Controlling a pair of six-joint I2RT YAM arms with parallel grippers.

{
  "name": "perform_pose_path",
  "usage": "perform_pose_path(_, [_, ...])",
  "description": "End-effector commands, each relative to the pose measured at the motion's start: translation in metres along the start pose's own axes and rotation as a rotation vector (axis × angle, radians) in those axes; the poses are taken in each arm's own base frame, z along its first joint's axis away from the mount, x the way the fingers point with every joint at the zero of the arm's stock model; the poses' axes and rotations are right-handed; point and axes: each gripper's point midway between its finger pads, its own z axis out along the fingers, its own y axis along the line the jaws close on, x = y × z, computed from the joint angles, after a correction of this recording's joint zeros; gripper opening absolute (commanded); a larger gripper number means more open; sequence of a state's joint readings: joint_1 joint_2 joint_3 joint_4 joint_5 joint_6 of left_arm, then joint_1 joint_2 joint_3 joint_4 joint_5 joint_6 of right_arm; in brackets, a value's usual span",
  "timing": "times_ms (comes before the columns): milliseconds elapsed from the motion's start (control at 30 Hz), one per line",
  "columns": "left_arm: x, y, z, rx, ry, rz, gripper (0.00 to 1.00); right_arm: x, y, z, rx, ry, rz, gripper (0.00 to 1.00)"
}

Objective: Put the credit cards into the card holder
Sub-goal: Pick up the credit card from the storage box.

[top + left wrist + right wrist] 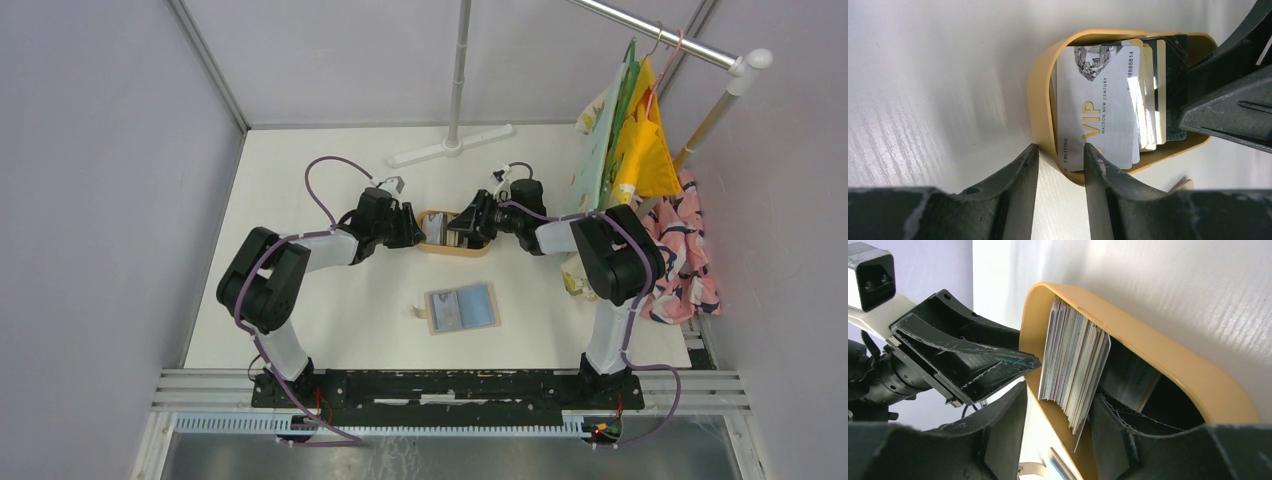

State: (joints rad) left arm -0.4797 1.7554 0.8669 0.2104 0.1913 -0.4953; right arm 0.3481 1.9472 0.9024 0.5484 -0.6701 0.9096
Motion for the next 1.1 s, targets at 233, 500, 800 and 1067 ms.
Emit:
perform_pose_path(233, [-0.019, -0.018, -0.007, 0.049, -0.042, 0.047, 0.45, -0.02, -0.001, -0.012, 0.036, -0.047, -0.089, 0.51])
perform_pose_path(500, [-0.019, -0.018, -0.008, 0.047, -0.041, 0.047, 0.45, -0.027, -0.002, -0.02, 0.045, -0.065, -0.104, 0.49])
perform_pose_path(800, [-0.02, -0.019, -0.009, 0.052, -0.043, 0.045, 0.45, -0.029, -0.003, -0.023, 0.057, -0.066, -0.123, 0.44])
perform_pose_path(1067, [-0.02, -0.02, -0.011, 0.054, -0.045, 0.047, 0.45, -0.03, -0.007, -0.027, 0.083, -0.069, -0.134, 0.39])
